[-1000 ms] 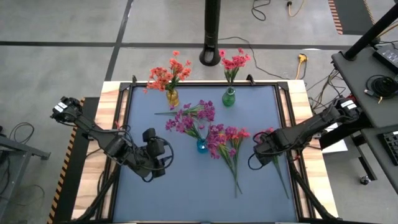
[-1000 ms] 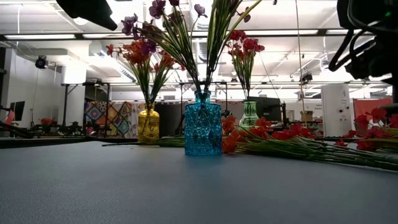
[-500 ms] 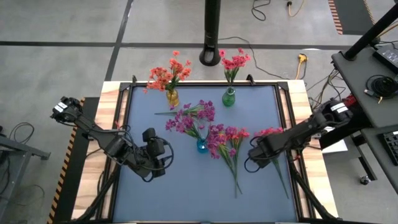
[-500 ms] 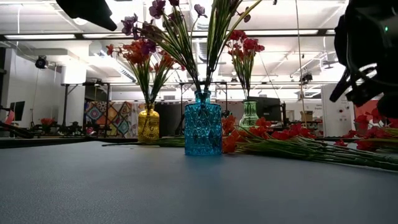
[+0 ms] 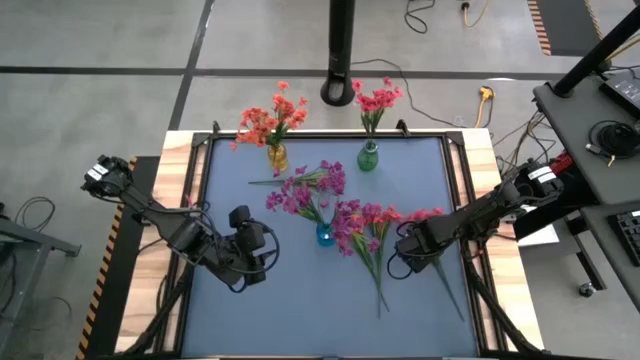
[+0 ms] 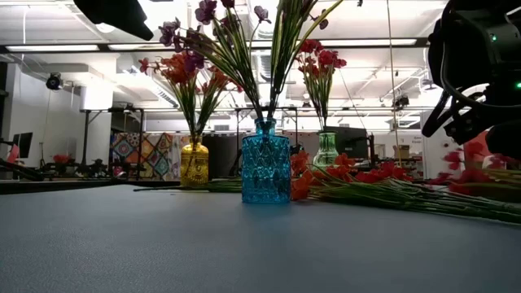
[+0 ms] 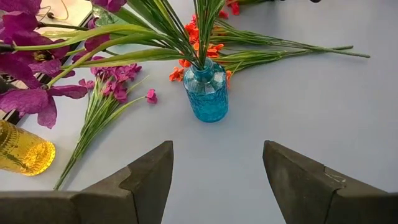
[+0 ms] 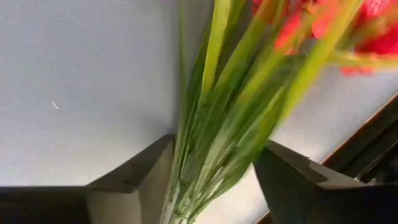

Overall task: Sort flowers into vase by color
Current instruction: Put the right red flower into the green vase, then put the violet flower into the blue vase

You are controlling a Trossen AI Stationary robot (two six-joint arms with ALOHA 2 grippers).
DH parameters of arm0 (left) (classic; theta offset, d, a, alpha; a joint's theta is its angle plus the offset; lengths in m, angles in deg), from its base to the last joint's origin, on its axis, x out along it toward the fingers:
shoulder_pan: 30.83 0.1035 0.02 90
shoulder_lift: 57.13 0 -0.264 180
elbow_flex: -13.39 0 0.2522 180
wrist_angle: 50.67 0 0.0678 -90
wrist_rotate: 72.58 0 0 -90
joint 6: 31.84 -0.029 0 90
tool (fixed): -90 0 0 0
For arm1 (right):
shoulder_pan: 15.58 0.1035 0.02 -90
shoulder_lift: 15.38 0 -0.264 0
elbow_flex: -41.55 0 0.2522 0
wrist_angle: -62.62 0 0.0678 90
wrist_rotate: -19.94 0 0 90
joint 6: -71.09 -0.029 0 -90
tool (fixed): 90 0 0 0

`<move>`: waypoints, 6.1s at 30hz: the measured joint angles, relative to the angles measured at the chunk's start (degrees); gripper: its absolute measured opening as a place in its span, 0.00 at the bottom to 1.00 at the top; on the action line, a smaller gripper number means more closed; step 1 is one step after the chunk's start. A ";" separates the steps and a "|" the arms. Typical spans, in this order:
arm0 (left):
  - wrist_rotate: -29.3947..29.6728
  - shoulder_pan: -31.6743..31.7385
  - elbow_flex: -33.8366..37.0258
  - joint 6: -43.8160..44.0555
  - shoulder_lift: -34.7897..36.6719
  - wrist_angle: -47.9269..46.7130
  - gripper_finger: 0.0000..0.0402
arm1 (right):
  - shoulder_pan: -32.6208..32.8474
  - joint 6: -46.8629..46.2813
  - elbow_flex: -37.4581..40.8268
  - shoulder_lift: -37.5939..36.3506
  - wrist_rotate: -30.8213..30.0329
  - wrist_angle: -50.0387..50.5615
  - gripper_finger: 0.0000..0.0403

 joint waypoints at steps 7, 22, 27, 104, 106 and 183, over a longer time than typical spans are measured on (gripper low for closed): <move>0.00 0.00 0.00 0.00 0.00 0.00 0.58 | 0.00 0.25 0.00 0.07 0.22 -0.30 0.32; 0.00 0.00 0.00 0.02 0.00 0.06 0.58 | -0.57 0.96 -2.40 -4.68 0.77 4.31 0.13; 0.00 0.00 0.02 0.02 0.00 0.06 0.58 | -1.36 0.40 -5.50 -8.61 -3.57 7.80 0.11; 1.92 0.00 0.02 -0.71 -0.02 -0.02 0.58 | -46.14 81.18 -5.68 -22.56 -28.06 -73.59 0.11; 1.92 0.00 0.02 -1.02 -0.02 -0.02 0.58 | -46.14 80.90 -5.68 -22.01 -28.06 -73.55 0.11; 2.93 0.00 0.02 -1.09 -0.02 0.61 0.58 | -27.40 42.38 -5.73 -31.36 -23.32 -19.61 0.82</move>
